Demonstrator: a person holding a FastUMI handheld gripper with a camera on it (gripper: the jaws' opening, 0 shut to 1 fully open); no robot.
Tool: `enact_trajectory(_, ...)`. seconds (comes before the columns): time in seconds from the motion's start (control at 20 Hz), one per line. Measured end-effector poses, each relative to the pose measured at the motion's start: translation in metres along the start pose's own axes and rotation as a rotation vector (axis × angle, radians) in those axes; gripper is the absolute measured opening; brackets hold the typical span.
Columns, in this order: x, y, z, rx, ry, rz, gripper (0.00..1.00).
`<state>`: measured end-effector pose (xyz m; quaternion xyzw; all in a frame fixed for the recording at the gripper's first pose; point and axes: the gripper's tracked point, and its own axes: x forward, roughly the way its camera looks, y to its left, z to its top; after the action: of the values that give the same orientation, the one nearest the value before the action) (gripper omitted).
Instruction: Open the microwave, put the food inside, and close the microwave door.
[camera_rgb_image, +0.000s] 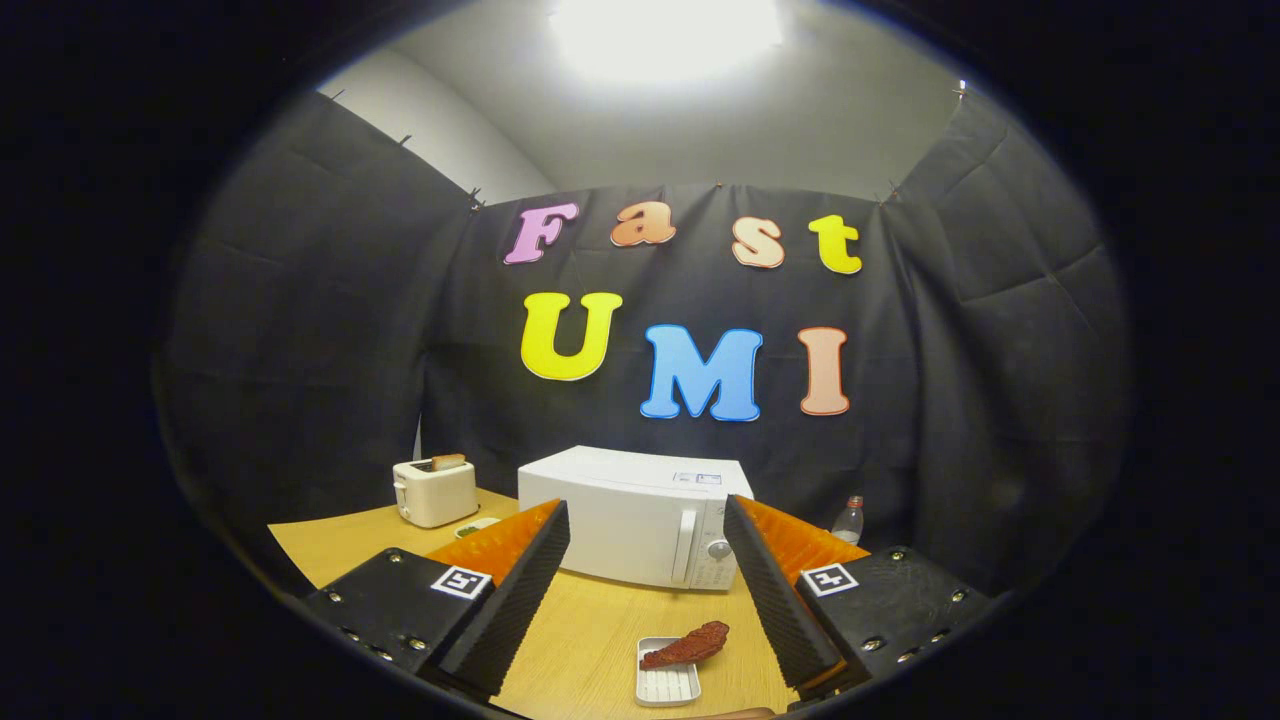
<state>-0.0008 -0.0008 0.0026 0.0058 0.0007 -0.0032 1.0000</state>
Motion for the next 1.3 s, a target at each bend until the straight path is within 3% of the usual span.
enact_trajectory(0.7,0.043,0.007,-0.025,0.008,-0.005,0.009,0.97)
enact_trajectory(1.3,0.105,-0.003,-0.086,0.038,0.045,-0.017,0.97)
